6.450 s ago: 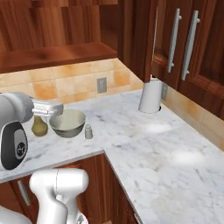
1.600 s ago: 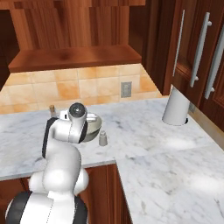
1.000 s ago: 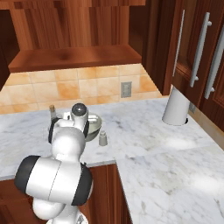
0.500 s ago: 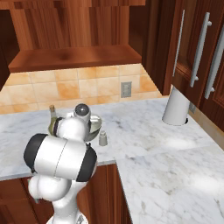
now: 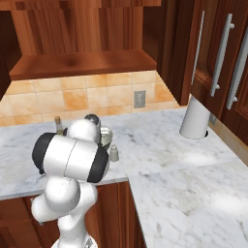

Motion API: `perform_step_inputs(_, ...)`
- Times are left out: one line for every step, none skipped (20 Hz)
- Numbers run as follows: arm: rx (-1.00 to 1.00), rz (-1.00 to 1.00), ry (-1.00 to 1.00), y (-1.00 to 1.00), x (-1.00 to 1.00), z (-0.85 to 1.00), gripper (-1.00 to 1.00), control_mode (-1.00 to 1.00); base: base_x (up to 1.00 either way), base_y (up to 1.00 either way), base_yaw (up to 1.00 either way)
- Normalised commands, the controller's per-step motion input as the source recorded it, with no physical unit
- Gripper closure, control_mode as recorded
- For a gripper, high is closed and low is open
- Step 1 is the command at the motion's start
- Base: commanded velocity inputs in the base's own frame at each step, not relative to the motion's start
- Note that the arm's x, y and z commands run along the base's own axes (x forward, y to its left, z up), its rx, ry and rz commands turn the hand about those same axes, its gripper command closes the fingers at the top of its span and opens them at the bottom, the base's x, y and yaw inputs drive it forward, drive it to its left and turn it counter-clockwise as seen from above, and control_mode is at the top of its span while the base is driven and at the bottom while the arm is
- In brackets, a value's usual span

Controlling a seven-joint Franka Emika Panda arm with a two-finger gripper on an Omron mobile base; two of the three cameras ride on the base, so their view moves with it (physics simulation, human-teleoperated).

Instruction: Retrieve the bottle and the shaker from the cabinet and place them next to the mixing bowl on the counter. Then add garlic from the fridge to the mixing bowl.

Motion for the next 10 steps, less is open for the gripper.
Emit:
perform_step_inputs(-0.02, 0.00, 0.00, 0.07, 0.18, 0.00, -1.00, -1.00, 0.00, 0.00, 0.00)
perform_step_inputs(0.00, 0.00, 0.00, 0.00, 0.10, 0.00, -1.00, -1.00, 0.00, 0.00, 0.00)
perform_step_inputs(0.00, 0.00, 0.02, 0.00, 0.13, 0.00, -1.00, -1.00, 0.00, 0.00, 0.00)
perform_step_inputs(0.00, 0.00, 0.00, 0.00, 0.06, 0.00, -1.00, -1.00, 0.00, 0.00, 0.00)
perform_step_inputs(0.00, 0.00, 0.00, 0.00, 0.00, 0.00, -1.00, -1.00, 0.00, 0.00, 0.00)
perform_step_inputs(0.00, 0.00, 0.00, 0.00, 0.00, 0.00, -1.00, -1.00, 0.00, 0.00, 0.00)
perform_step_inputs(0.00, 0.00, 0.00, 0.00, 0.00, 0.00, -1.00, -1.00, 0.00, 0.00, 0.00)
perform_step_inputs(0.00, 0.00, 0.00, 0.00, 0.00, 0.00, -1.00, -1.00, 0.00, 0.00, 0.00)
perform_step_inputs(0.00, 0.00, 0.00, -0.05, 0.00, 0.00, -1.00, -1.00, 0.00, 0.00, 0.00)
perform_step_inputs(0.00, 0.00, 0.00, -0.14, -0.14, 0.00, -1.00, -1.00, 0.00, 0.00, 0.00)
